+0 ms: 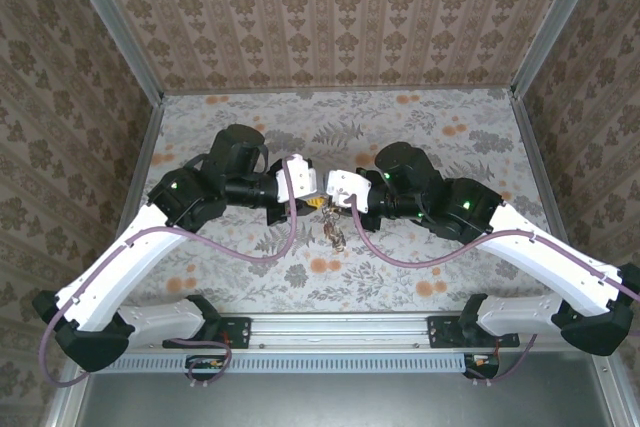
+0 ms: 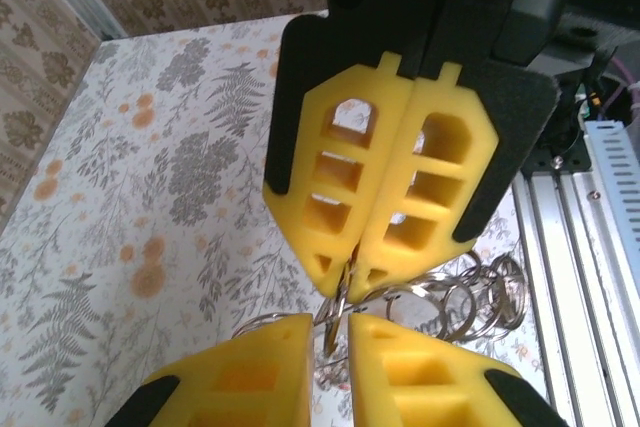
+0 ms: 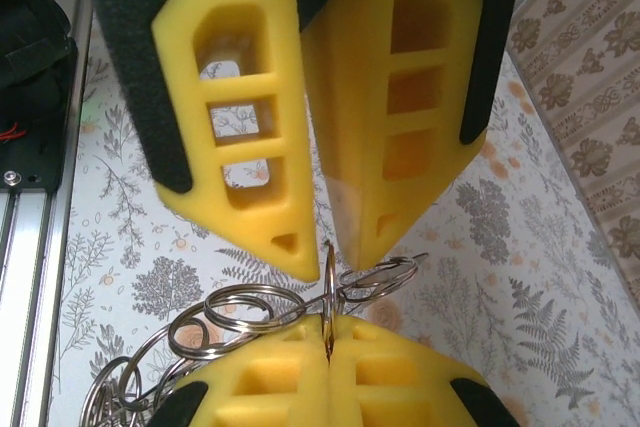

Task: Put the keys on the keyring

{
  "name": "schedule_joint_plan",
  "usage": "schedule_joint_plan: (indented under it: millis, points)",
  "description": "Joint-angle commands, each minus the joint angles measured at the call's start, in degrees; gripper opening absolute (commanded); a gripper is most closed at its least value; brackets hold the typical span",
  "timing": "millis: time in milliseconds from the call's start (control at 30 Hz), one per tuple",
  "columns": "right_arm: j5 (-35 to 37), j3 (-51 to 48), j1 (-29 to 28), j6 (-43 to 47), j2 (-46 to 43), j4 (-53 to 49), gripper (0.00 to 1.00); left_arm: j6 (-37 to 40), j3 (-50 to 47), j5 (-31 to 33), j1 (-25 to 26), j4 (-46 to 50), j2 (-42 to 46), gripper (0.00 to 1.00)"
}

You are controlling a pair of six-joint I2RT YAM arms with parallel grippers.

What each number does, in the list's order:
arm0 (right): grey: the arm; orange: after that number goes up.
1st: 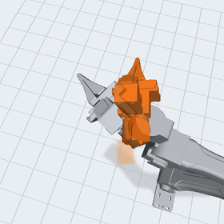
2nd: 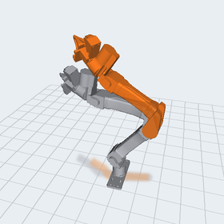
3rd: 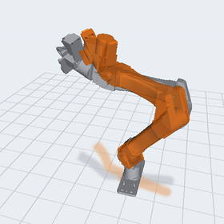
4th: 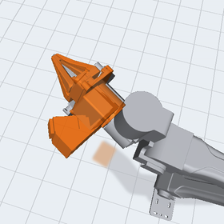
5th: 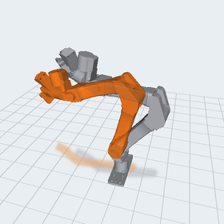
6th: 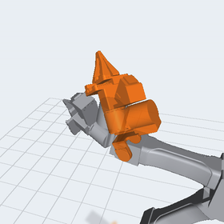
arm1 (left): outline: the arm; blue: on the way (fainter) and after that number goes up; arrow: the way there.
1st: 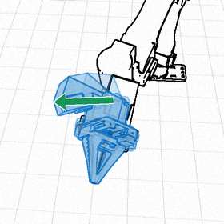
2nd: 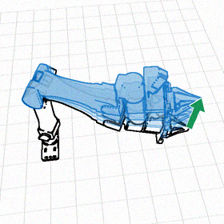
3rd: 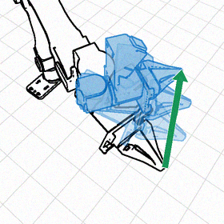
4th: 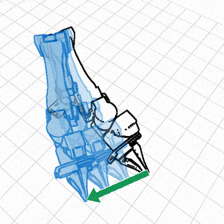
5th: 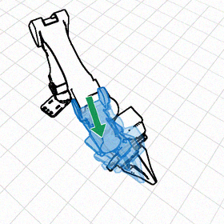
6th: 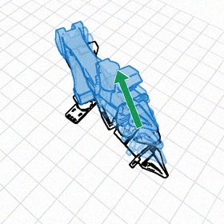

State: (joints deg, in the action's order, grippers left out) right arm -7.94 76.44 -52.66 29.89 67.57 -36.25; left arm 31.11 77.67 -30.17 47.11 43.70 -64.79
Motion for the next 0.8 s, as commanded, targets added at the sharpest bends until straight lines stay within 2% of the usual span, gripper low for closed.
schedule_joint_plan:
  millis: [0, 100, 167, 333, 467, 633, 767]
  points:
    - [-2.39, 0.91, -0.32, 0.03, -1.97, 3.96, 0.0, -1.92, -1.84, -4.95, -0.59, -3.83, 0.89, 0.16]
    - [-4.08, -0.96, 0.07, -0.9, -3.85, 7.02, 0.0, -2.83, -2.84, -6.21, -1.13, -4.95, 1.51, 0.12]
    - [-5.19, -1.8, 0.37, -1.5, -4.84, 8.17, 0.0, -2.93, -3.03, -8.1, -1.5, -4.86, 1.84, 0.0]
    - [-6.7, -3.53, 0.63, -2.46, -6.52, 10.12, 0.01, -4.32, -4.41, -13.04, -3.17, -7.06, 3.88, 0.0]
    - [-8.9, -5.35, 0.74, -3.9, -8.18, 12.62, 0.12, -9.35, -7.97, -22.24, -5.85, -15.98, 7.04, 0.0]
    - [-12.33, -7.61, 0.73, -4.93, -10.5, 16.35, 0.16, -17.29, -12.75, -31.46, -8.66, -28.78, 10.5, 0.0]
    - [-13.08, -7.98, 0.73, -5.28, -10.79, 17.09, 0.16, -21.34, -14.4, -34.26, -9.06, -34.99, 11.79, 0.0]
